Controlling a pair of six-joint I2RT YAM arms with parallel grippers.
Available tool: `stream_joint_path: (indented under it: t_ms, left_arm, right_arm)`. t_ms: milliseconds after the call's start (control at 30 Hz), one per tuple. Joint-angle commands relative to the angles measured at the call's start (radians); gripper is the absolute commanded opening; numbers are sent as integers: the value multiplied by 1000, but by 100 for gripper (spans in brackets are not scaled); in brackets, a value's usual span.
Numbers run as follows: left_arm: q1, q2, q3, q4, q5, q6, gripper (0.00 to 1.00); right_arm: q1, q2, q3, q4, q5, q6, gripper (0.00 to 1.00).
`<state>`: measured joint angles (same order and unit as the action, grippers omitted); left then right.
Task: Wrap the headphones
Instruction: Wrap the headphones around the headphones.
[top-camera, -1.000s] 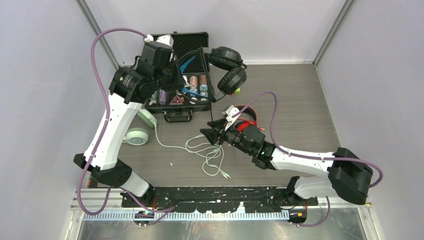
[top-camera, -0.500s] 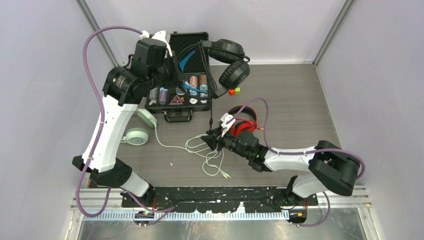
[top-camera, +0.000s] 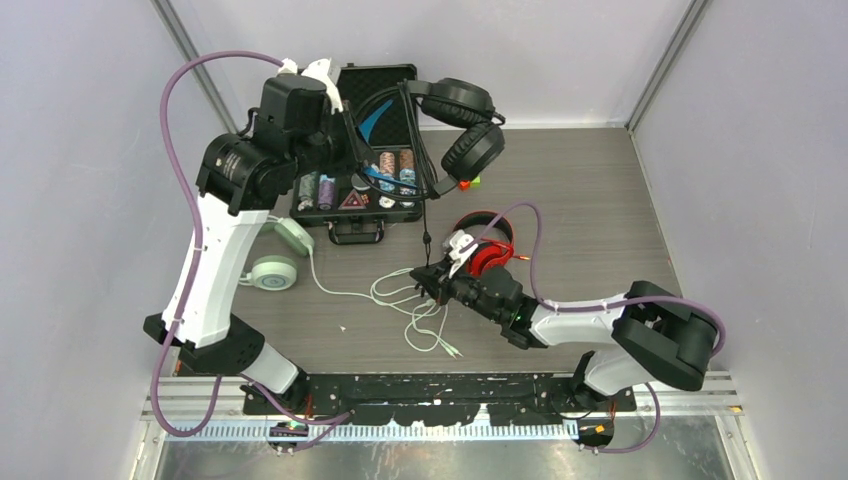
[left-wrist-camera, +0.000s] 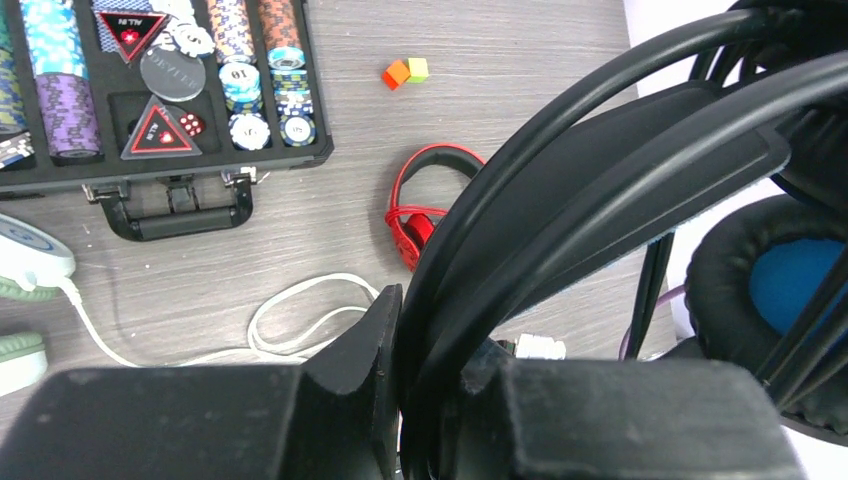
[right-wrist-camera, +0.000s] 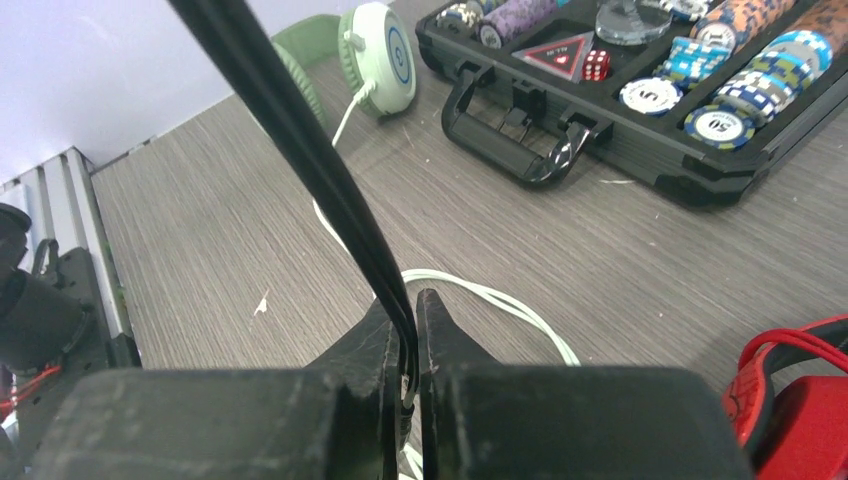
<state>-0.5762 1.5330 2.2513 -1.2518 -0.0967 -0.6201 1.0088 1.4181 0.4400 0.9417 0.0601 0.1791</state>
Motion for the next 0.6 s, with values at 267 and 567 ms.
stream_joint_path:
  t_ms: [267,567]
  left_arm:
    - [13,-58,75,104,90,-10,0]
    - [44,-66,76,104,142,3,0]
  right_arm:
    - [-20,-150,-57,-39,76,2,1]
    - [-80,-216,-90,-74,61,25,0]
